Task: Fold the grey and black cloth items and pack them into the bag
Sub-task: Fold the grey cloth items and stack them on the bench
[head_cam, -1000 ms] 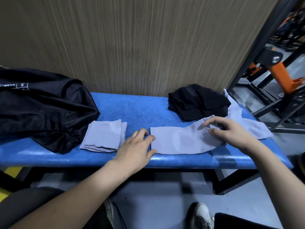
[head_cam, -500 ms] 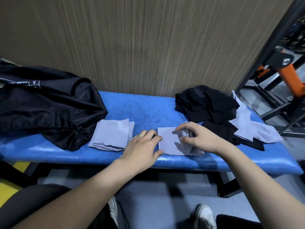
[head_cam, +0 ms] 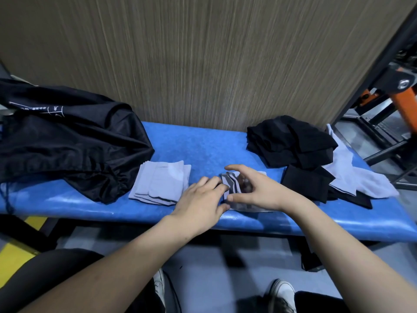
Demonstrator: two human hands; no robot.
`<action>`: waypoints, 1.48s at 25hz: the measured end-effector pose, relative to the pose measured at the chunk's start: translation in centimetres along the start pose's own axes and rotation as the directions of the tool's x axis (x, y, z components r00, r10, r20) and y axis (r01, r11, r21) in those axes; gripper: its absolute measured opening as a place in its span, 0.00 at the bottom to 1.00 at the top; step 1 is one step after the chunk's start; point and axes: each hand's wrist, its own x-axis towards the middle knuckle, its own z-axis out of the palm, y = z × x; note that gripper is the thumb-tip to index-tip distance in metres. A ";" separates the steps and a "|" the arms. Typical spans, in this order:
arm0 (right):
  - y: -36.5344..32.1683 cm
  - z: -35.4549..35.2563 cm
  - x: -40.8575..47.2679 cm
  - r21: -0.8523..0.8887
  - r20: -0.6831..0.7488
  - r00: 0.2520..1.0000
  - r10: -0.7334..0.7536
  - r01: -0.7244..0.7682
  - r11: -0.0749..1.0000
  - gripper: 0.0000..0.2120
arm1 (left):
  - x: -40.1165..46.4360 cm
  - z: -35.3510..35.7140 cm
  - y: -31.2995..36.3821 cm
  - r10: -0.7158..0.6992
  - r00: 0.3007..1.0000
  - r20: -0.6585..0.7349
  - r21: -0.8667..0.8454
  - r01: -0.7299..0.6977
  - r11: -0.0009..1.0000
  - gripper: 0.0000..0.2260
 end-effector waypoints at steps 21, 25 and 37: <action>6.0 -3.2 -3.3 -0.175 -0.114 0.992 0.053 -0.073 0.982 0.20 | 1.3 0.0 0.9 -0.123 0.992 0.007 -0.075 0.123 0.990 0.21; 5.8 -2.7 -3.0 -0.156 -0.123 0.989 0.088 -0.106 0.982 0.22 | 1.6 0.2 0.8 -0.141 0.989 0.040 -0.187 0.146 0.972 0.21; 5.1 -2.7 -4.0 0.130 -0.175 0.960 0.221 -0.200 0.971 0.29 | 3.2 0.6 1.6 -0.311 0.941 0.132 -0.739 0.302 0.603 0.14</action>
